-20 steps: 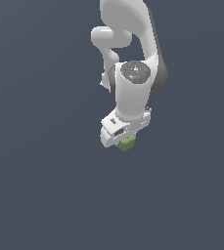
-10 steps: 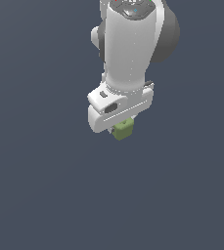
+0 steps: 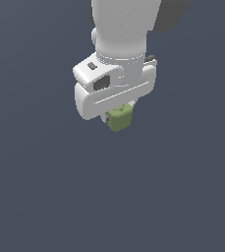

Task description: Pick up the object and move it to a goal position.

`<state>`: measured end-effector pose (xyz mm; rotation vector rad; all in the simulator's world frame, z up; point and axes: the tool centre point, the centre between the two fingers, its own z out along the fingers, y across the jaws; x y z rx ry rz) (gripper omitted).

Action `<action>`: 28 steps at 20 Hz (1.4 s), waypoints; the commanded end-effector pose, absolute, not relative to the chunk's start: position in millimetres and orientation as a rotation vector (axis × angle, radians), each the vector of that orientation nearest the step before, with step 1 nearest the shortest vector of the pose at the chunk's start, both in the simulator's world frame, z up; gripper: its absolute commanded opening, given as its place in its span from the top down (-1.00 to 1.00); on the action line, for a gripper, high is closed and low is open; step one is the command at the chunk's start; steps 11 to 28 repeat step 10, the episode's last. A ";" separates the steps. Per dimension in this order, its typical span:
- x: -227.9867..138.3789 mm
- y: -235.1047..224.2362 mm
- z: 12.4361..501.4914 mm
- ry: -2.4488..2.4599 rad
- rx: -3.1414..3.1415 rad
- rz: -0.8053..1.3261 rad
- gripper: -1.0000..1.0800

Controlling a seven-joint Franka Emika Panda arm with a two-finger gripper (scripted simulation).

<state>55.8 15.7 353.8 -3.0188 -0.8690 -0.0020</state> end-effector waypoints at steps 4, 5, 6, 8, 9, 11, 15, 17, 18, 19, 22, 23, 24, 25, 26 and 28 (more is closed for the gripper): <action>59.7 11.9 371.1 -0.869 -3.018 0.000 1.00; 60.1 11.6 372.7 -0.869 -3.018 0.000 1.00; 60.5 11.3 373.9 -0.869 -3.018 0.000 1.00; 61.1 11.1 375.1 -0.869 -3.018 0.000 1.00; 61.3 11.1 375.1 -0.869 -3.018 0.000 1.00; 61.4 11.1 374.9 -0.869 -3.018 0.000 1.00; 61.4 11.1 374.9 -0.869 -3.018 0.000 1.00; 61.4 11.1 374.9 -0.869 -3.018 0.000 1.00; 61.4 11.1 374.9 -0.869 -3.018 0.000 1.00; 61.4 11.1 374.9 -0.869 -3.018 0.000 1.00; 61.4 11.1 374.9 -0.869 -3.018 0.000 1.00; 61.4 11.1 374.9 -0.869 -3.018 0.000 1.00; 61.4 11.1 374.9 -0.869 -3.018 0.000 1.00; 61.4 11.1 374.9 -0.869 -3.018 0.000 1.00; 61.4 11.1 374.9 -0.869 -3.018 0.000 1.00; 61.4 11.1 374.9 -0.869 -3.018 0.000 1.00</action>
